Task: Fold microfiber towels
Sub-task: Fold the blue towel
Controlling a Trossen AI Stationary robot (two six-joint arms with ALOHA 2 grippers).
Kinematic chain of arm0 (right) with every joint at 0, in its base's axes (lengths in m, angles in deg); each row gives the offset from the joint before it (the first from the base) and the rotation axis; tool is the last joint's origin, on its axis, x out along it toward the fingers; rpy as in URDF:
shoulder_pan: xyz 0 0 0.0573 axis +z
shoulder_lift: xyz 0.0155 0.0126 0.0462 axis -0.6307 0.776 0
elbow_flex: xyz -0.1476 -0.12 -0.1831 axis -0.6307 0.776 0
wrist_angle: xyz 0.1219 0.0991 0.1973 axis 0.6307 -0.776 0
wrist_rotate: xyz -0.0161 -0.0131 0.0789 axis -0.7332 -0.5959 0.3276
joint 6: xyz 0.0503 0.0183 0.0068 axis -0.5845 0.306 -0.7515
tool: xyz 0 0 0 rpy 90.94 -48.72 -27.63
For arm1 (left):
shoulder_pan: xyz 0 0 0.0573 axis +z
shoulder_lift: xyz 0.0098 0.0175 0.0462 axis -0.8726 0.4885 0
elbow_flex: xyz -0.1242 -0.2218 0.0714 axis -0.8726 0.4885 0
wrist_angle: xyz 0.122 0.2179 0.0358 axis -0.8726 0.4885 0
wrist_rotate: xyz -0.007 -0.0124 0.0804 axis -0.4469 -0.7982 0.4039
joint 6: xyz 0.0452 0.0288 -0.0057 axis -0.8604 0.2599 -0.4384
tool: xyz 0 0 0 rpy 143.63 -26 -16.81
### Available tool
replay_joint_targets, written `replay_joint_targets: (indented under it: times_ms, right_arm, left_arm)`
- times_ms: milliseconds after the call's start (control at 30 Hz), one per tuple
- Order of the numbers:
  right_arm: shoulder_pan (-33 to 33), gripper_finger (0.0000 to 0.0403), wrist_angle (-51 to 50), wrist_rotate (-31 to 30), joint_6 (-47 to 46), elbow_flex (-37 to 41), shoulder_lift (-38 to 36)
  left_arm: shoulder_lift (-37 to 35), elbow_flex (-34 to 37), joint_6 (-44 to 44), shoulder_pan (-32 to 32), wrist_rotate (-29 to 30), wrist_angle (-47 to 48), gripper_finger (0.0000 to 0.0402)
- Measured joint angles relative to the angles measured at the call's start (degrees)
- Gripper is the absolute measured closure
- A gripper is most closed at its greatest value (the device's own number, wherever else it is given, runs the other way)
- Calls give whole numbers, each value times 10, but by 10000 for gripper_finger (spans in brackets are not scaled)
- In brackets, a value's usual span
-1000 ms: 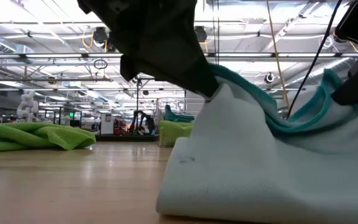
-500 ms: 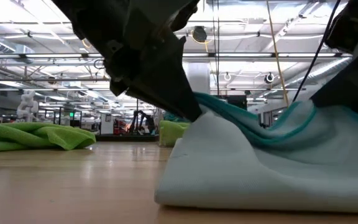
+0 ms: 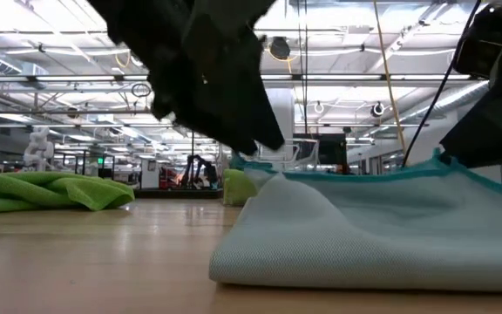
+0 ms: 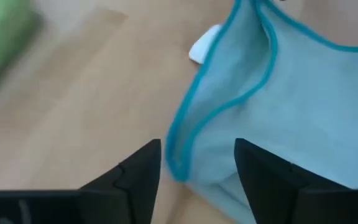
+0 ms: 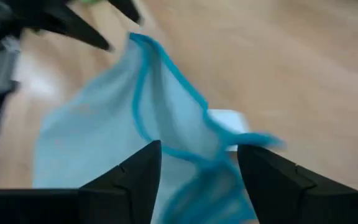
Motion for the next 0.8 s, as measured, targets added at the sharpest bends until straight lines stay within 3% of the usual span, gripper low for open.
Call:
replay_joint_targets:
  times_ms: [133, 333, 533, 633, 800]
  right_arm:
    - [-3, 201, -78, 0, 13, 0, -53]
    - [17, 202, -3, 0, 189, 0, -70]
    - [24, 202, 180, 3, 350, 0, -8]
    - [15, 208, 268, 5, 402, 0, 48]
    - [-12, 232, 326, 14, 437, 0, 134]
  left_arm:
    - [-33, 0, 4, 2, 29, 41, 188]
    - [-47, 0, -69, -6, 37, -16, 188]
    - [3, 4, -162, -12, -14, -134, 188]
    - [30, 4, -171, -10, -1, -137, 188]
    - [68, 5, -128, 11, 14, -85, 188]
